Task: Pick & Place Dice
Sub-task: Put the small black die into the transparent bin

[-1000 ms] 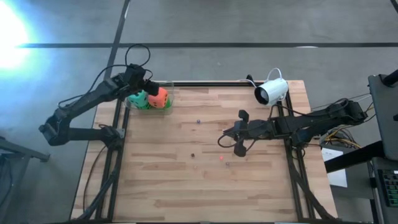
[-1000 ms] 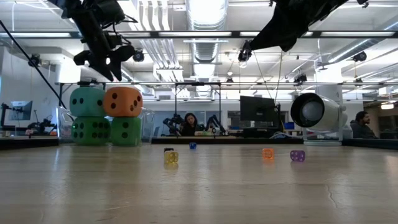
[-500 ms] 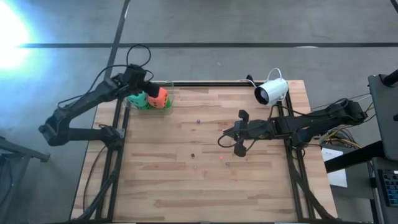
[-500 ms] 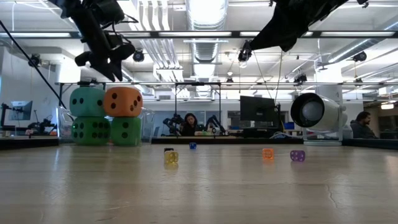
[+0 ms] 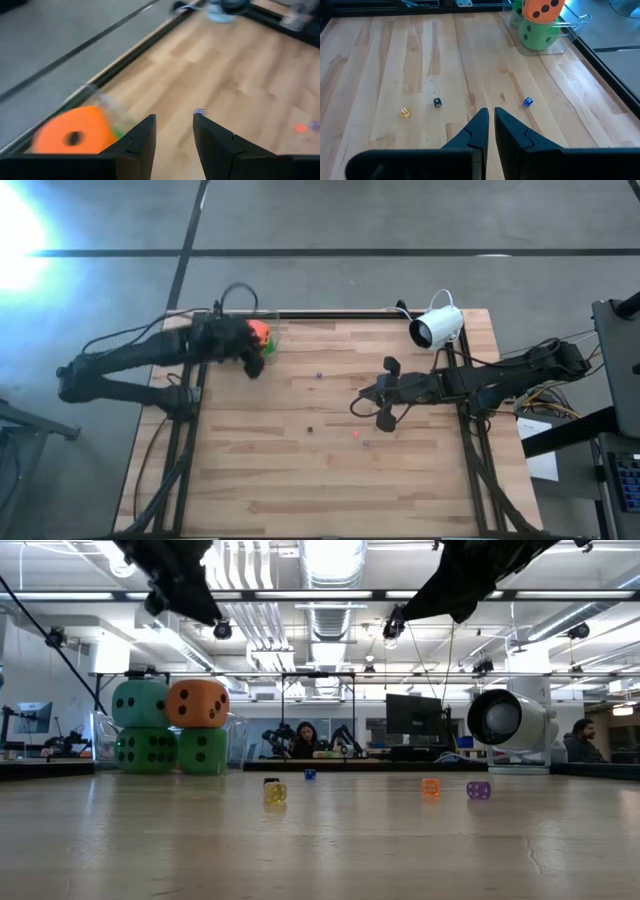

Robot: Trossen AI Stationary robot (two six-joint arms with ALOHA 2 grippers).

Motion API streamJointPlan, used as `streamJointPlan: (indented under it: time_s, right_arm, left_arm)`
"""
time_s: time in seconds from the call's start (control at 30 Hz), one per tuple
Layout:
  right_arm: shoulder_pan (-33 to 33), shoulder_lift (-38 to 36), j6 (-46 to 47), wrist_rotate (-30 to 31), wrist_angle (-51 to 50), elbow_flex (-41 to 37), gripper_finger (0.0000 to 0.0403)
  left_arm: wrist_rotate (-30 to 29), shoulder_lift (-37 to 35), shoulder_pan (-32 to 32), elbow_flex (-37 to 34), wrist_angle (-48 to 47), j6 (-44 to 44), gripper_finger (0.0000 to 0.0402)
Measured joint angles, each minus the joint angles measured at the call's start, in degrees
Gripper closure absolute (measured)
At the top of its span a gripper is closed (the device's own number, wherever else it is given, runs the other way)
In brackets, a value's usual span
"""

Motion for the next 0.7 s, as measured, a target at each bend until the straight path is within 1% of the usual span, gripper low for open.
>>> streamJointPlan:
  time_s: [0.17, 0.27, 0.37, 0.47, 0.57, 0.7]
  right_arm:
    - [0.02, 0.0, 0.0, 0.0, -0.01, 0.0, 0.0376]
    - [0.0, 0.0, -0.11, -0.02, 0.0, 0.0, 0.0376]
    - [0.02, 0.0, -0.07, 0.0, 0.0, 0.0, 0.0376]
    - [0.0, 0.0, -0.13, 0.0, -0.01, 0.0, 0.0376]
    - [0.02, 0.0, -0.13, -0.02, -0.02, 0.0, 0.0376]
    - [0.02, 0.02, -0.13, 0.0, -0.02, 0.0, 0.0376]
  left_arm:
    - [-12.77, 0.7, -17.8, -1.68, 0.79, -5.73, 0.0268]
    - [-17.89, 1.68, -26.78, -3.84, 3.09, -9.95, 0.0268]
    - [-21.09, 2.91, -33.18, -7.11, 9.03, -11.72, 0.0268]
    - [-21.42, 4.77, -36.08, -10.8, 17.39, -11.16, 0.0268]
    - [-21.38, 6.98, -36.35, -13.46, 24.16, -11.17, 0.0268]
    - [-21.43, 10.3, -36.16, -15.21, 27.98, -11.22, 0.0268]
